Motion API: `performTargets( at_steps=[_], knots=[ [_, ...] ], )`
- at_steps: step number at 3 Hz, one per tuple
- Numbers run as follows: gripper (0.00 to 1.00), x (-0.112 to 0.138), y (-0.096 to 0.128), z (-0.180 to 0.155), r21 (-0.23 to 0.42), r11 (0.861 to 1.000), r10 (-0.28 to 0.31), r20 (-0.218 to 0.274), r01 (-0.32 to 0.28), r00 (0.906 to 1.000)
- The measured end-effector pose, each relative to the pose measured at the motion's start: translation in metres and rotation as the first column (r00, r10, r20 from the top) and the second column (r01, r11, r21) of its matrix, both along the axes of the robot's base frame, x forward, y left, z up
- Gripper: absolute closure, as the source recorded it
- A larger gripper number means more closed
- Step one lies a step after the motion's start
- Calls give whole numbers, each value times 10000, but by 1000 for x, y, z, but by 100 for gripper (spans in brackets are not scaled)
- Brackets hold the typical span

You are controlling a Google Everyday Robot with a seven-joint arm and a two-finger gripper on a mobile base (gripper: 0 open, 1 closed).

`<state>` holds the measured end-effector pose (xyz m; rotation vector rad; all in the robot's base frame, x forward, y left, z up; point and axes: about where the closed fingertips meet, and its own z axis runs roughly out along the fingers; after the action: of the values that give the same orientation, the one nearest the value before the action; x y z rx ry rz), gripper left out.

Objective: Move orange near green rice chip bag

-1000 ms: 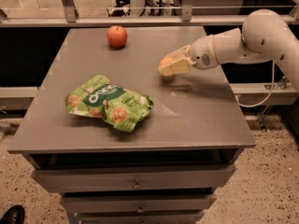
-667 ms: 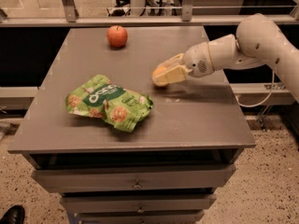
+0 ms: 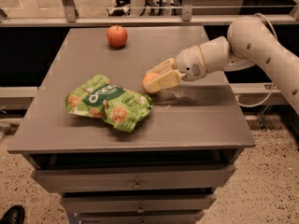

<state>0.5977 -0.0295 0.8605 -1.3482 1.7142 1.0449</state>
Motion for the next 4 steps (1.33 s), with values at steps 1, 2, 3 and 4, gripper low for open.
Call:
performTargets(
  at_steps=[1, 2, 3, 4],
  knots=[
    [66, -8, 7, 1, 102, 9990, 447, -109, -446, 9989],
    [42, -11, 12, 0, 134, 9975, 693, -208, -690, 9974],
    [18, -13, 13, -3, 121, 9969, 784, -280, -781, 9965],
    [0, -14, 13, -5, 98, 9967, 808, -322, -805, 9962]
  ],
)
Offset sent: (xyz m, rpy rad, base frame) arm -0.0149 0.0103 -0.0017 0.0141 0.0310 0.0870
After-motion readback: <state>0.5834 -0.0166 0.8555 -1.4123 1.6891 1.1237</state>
